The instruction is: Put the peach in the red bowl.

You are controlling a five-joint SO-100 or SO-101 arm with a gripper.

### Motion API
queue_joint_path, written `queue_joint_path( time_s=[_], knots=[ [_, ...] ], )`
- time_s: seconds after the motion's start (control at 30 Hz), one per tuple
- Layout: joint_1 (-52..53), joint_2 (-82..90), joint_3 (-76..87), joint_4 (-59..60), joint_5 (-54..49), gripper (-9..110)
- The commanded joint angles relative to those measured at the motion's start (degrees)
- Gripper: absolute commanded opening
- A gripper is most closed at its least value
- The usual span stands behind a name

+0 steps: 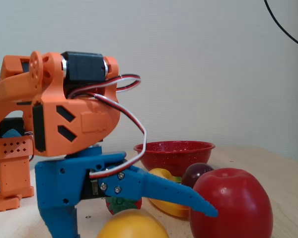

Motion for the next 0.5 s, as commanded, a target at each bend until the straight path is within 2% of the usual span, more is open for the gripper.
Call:
queue_joint_path(
  time_s=[0.0,0.47],
  knots=[
    [0.18,3.34,-4.39,-1.32,-2.90,66],
    [-0.97,3.34,-3.52,-2.81,-4.39,66]
  ],
)
